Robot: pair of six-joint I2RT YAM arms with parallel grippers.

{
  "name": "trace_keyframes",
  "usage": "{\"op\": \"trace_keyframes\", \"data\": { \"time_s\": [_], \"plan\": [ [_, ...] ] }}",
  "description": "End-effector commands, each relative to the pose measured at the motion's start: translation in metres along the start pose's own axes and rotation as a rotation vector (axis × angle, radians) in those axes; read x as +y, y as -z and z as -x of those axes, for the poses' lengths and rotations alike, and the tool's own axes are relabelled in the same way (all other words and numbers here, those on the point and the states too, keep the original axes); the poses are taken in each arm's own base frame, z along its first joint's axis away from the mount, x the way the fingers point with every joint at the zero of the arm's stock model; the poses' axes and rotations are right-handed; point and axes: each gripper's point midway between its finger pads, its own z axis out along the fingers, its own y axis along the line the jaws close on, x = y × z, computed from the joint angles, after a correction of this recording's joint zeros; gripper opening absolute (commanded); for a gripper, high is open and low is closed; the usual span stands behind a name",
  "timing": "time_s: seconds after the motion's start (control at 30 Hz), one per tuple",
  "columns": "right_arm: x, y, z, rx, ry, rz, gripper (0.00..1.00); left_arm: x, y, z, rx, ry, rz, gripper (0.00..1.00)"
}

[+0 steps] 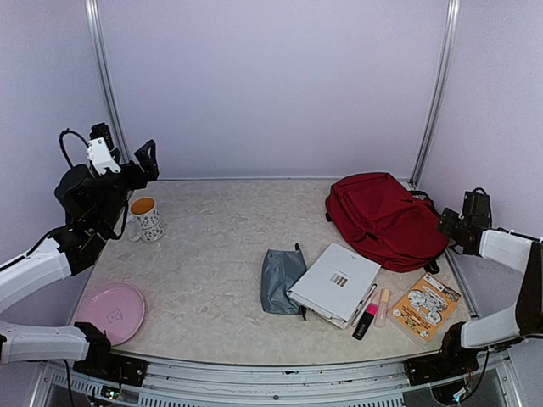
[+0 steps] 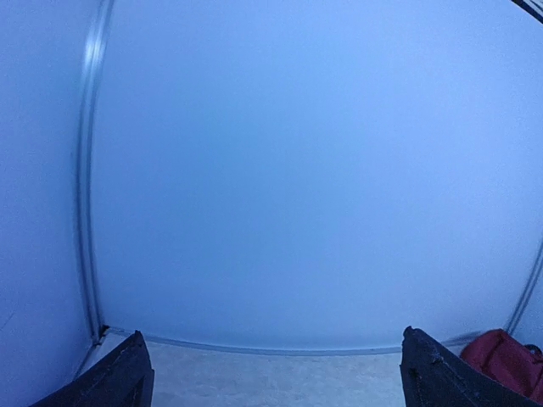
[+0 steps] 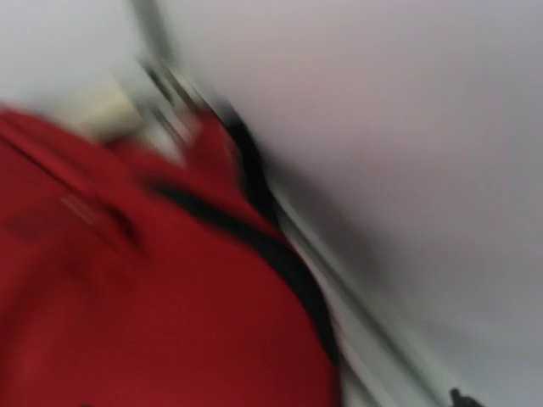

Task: Pack the student bag
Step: Pick up the student bag from the corner of the board.

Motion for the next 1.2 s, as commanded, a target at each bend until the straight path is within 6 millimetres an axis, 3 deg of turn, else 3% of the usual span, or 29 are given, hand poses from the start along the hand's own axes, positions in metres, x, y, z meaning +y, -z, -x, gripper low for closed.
{"op": "trace_keyframes", "data": {
  "time_s": [0.0,0.07,0.17,0.23,0.37,0.43,0.53,0.6,0.73,0.83,0.97,1.1,1.17],
  "plan": [
    [-0.035,-0.007,-0.071,0.264,-0.147,-0.061,1.0,-0.084,0.011,-0.042,0.262,-0.158,-0.31,0.99],
    [-0.031,-0.015,-0.083,0.314,-0.172,-0.013,1.0,-0.119,0.02,-0.049,0.317,-0.163,-0.462,0.99],
    [-0.007,-0.028,-0.099,0.401,-0.181,0.123,0.98,-0.156,0.036,-0.055,0.36,-0.145,-0.648,0.99],
    [0.007,-0.035,-0.106,0.441,-0.193,0.198,0.93,-0.17,0.046,-0.06,0.373,-0.128,-0.736,0.99],
    [0.03,-0.038,-0.101,0.439,-0.203,0.329,0.83,-0.175,0.048,-0.068,0.384,-0.119,-0.762,0.99],
    [0.04,-0.038,-0.093,0.426,-0.19,0.386,0.68,-0.173,0.048,-0.074,0.393,-0.123,-0.752,0.99],
    [0.052,-0.036,-0.077,0.393,-0.149,0.458,0.24,-0.173,0.049,-0.08,0.408,-0.131,-0.755,0.99],
    [0.06,-0.034,-0.058,0.36,-0.13,0.499,0.03,-0.174,0.05,-0.082,0.413,-0.138,-0.762,0.99],
    [0.093,-0.019,-0.003,0.265,-0.073,0.626,0.0,-0.174,0.051,-0.08,0.406,-0.149,-0.774,0.99],
    [0.143,0.008,0.044,0.188,0.042,0.752,0.0,-0.175,0.055,-0.076,0.395,-0.16,-0.796,0.99],
    [0.243,0.075,0.102,0.058,0.297,0.963,0.0,-0.178,0.062,-0.068,0.378,-0.165,-0.843,0.99],
    [0.34,0.17,0.127,-0.048,0.548,1.256,0.0,-0.182,0.07,-0.049,0.345,-0.161,-0.902,0.99],
    [0.379,0.216,0.121,-0.085,0.657,1.411,0.0,-0.183,0.075,-0.036,0.32,-0.161,-0.925,0.99]
  ]
}}
